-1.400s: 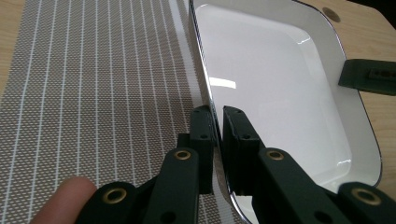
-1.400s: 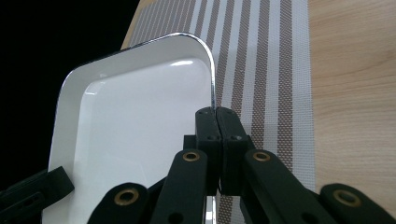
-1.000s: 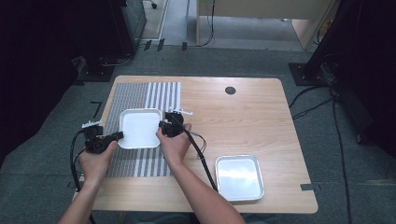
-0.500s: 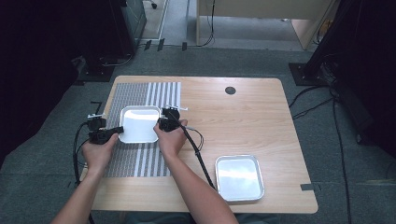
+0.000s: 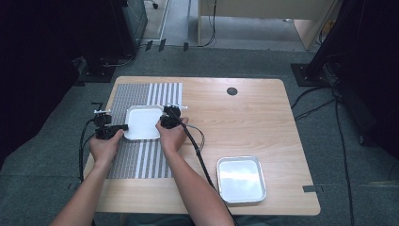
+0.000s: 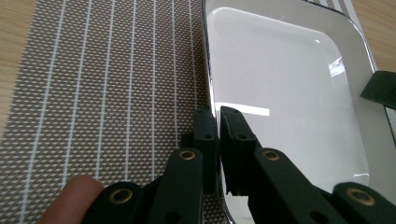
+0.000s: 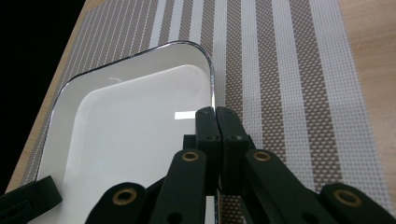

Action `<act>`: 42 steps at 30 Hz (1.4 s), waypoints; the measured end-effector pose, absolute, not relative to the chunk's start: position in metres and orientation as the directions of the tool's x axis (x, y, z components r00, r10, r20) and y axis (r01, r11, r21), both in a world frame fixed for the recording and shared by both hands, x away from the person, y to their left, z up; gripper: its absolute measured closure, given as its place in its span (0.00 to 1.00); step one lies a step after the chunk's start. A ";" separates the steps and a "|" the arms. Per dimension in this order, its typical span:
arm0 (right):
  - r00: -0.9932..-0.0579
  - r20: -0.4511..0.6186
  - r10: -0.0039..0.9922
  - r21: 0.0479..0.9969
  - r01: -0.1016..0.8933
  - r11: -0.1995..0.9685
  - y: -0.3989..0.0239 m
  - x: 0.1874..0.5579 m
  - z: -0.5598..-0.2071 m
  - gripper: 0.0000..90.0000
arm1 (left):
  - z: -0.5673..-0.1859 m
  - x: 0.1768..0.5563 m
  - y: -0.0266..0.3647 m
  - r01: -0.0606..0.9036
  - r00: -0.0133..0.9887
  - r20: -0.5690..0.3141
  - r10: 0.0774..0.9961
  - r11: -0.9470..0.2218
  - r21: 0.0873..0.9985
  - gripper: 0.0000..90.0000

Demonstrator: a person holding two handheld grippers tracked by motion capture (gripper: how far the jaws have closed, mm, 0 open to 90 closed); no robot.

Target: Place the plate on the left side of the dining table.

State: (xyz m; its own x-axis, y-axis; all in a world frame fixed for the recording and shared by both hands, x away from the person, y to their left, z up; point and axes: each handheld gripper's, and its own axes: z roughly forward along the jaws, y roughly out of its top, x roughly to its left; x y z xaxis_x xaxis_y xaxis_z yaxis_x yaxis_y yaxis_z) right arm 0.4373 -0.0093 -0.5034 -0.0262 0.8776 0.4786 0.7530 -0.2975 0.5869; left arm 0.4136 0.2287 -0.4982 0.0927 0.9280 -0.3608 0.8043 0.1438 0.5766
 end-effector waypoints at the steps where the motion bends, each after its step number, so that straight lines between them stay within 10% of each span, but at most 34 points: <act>1: -0.026 0.479 0.878 0.587 0.753 -0.298 -0.009 0.437 -0.503 1.00 | -0.498 0.414 0.229 0.804 0.093 -0.361 0.928 0.144 0.577 0.95; 23: -0.077 0.505 0.860 0.604 0.743 -0.288 -0.029 0.448 -0.508 0.85 | -0.491 0.420 0.228 0.775 0.091 -0.340 0.936 0.148 0.615 0.78; 42: -0.039 0.569 0.821 0.516 0.795 -0.320 -0.021 0.439 -0.515 0.96 | -0.488 0.429 0.223 0.799 0.087 -0.291 0.953 0.107 0.591 0.94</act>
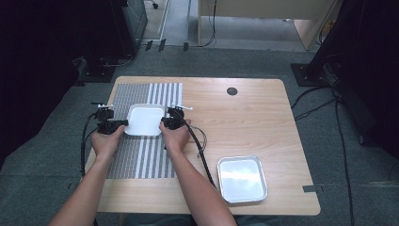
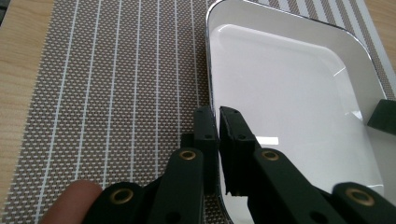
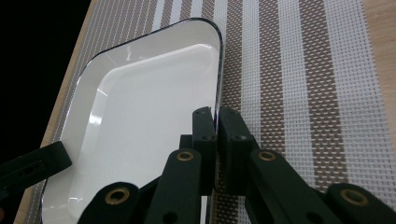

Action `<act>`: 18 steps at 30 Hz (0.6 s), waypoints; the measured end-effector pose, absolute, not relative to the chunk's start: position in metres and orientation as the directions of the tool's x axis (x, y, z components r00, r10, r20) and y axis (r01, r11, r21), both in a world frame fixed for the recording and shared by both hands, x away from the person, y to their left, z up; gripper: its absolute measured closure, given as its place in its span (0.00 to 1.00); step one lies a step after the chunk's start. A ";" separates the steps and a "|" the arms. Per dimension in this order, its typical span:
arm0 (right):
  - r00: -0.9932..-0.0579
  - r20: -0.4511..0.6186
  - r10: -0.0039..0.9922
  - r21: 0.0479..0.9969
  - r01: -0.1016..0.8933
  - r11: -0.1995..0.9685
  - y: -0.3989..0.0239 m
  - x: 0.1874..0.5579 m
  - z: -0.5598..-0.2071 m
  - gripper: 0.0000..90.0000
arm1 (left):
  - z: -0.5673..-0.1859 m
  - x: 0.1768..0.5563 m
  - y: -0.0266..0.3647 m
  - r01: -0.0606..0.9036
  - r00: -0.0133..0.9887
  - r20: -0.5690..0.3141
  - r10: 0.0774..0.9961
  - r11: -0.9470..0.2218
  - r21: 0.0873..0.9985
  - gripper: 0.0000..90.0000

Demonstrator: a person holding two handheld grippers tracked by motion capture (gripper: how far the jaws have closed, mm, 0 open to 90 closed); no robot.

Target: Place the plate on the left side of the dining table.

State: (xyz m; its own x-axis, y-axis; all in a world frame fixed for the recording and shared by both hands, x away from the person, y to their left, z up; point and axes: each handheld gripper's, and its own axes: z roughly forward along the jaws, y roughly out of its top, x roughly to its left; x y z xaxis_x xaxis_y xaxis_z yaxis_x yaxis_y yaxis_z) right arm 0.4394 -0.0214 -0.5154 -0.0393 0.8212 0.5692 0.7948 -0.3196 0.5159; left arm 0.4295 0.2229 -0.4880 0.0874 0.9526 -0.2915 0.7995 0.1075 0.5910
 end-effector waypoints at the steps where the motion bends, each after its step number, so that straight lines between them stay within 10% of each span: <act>1: -0.041 0.572 0.819 0.516 0.794 -0.320 -0.022 0.440 -0.515 0.96 | -0.488 0.429 0.223 0.799 0.087 -0.291 0.953 0.107 0.591 0.92; 18: -0.216 0.443 0.870 0.692 0.699 -0.179 -0.039 0.433 -0.500 0.65 | -0.476 0.410 0.227 0.708 0.109 -0.229 0.967 0.086 0.700 0.41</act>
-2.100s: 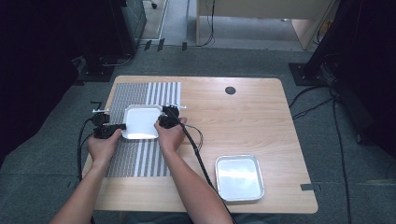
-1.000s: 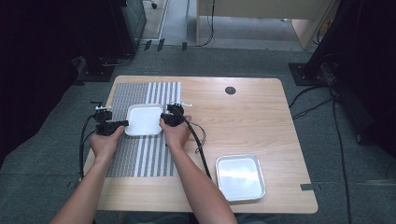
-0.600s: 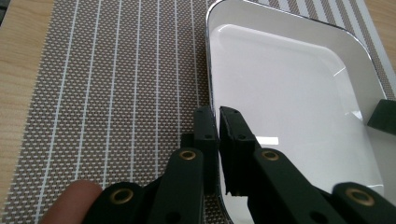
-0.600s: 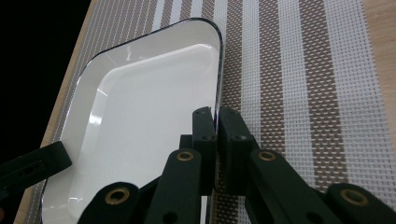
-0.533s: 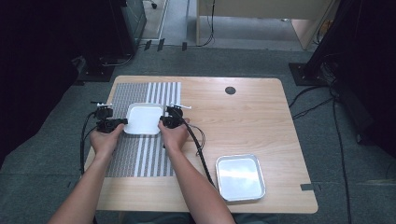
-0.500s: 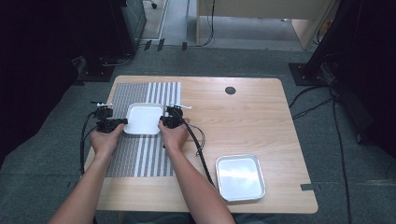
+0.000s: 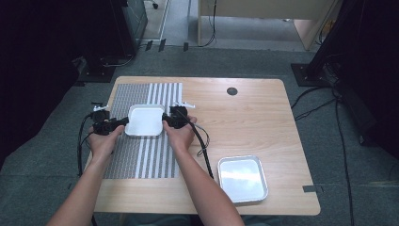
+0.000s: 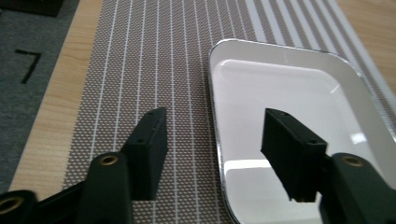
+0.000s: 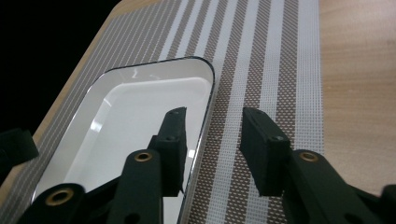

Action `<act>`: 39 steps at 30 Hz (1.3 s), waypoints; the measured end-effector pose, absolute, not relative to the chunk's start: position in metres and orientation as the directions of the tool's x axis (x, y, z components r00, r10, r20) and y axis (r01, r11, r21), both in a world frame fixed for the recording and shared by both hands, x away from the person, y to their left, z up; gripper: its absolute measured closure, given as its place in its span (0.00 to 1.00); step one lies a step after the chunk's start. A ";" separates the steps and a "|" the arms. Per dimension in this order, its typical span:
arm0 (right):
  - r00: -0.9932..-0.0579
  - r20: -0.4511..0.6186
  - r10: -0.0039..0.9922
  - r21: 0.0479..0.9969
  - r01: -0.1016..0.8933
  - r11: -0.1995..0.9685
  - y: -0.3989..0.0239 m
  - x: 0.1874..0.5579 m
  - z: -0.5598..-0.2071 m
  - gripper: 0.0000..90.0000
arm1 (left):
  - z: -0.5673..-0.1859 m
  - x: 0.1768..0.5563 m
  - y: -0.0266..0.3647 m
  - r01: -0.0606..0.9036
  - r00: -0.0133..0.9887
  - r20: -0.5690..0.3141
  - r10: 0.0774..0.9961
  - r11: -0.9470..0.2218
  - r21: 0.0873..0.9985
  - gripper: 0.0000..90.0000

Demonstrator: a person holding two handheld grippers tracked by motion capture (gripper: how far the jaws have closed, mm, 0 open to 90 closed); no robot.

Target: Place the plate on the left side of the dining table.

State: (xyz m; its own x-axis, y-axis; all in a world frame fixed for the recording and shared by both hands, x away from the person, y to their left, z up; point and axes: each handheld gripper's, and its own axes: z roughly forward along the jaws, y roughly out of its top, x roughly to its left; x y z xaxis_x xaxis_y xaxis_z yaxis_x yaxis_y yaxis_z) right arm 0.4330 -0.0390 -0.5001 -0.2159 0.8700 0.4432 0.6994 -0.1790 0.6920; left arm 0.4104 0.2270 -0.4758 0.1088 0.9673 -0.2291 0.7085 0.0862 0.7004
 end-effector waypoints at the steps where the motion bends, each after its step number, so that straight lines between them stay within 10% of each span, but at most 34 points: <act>1: -0.260 0.424 0.868 0.706 0.694 -0.138 -0.042 0.430 -0.496 0.60 | -0.474 0.408 0.227 0.710 0.117 -0.230 0.966 0.081 0.700 0.36; 9: -0.297 0.346 0.890 0.714 0.698 -0.045 -0.066 0.417 -0.478 0.34 | -0.460 0.387 0.227 0.710 0.192 -0.262 0.946 0.051 0.703 0.18; 39: -0.355 0.264 0.897 0.777 0.630 0.021 -0.147 0.356 -0.447 0.30 | -0.448 0.314 0.217 0.631 0.255 -0.190 0.948 -0.014 0.776 0.12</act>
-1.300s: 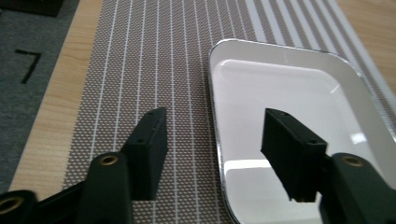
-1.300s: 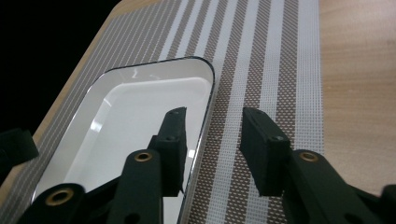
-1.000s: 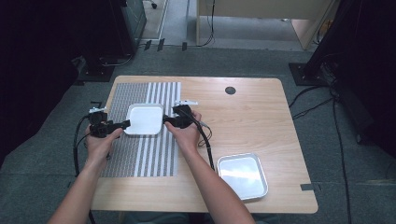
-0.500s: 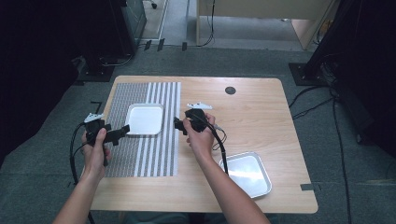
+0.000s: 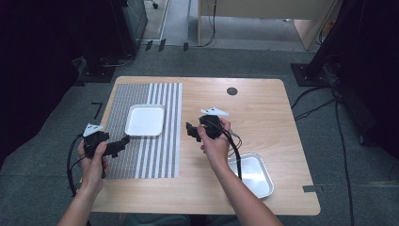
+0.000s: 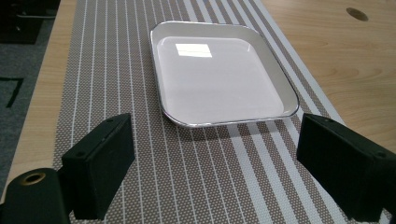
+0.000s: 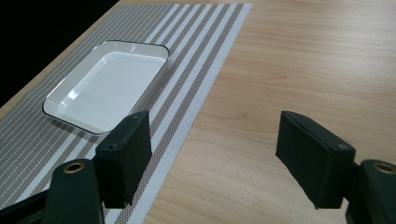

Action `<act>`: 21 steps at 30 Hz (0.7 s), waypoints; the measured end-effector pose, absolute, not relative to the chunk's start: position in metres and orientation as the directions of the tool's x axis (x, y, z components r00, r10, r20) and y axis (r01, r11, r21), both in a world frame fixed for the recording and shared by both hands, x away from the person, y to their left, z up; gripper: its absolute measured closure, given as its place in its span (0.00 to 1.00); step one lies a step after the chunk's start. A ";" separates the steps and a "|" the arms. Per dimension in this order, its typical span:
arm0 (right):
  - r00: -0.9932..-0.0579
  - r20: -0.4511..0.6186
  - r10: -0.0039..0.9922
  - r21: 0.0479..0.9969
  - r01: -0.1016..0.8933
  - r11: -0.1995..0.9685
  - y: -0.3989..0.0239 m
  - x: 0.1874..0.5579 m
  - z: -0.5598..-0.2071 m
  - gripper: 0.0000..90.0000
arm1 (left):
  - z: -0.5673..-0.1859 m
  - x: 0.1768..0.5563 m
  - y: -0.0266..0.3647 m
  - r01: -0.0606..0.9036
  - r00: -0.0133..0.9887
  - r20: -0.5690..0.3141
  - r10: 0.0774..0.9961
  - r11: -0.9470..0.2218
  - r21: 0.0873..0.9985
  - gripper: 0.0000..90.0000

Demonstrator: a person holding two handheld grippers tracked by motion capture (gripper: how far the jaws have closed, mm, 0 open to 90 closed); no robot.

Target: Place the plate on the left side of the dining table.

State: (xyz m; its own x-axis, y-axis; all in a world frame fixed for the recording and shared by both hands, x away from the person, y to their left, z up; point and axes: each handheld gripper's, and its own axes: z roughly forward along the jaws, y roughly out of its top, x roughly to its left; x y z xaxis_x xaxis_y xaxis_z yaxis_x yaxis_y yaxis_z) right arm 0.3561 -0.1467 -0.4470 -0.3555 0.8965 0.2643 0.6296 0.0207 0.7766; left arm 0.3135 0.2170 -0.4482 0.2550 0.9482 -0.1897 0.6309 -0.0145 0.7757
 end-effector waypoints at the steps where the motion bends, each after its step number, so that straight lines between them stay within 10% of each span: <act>1: -0.356 0.265 0.896 0.778 0.628 0.020 -0.149 0.354 -0.447 0.30 | -0.448 0.309 0.217 0.628 0.258 -0.189 0.948 -0.016 0.778 0.12; 21: -0.364 0.254 0.896 0.792 0.610 0.023 -0.198 0.315 -0.444 0.30 | -0.463 0.268 0.215 0.630 0.274 -0.201 0.940 -0.018 0.777 0.12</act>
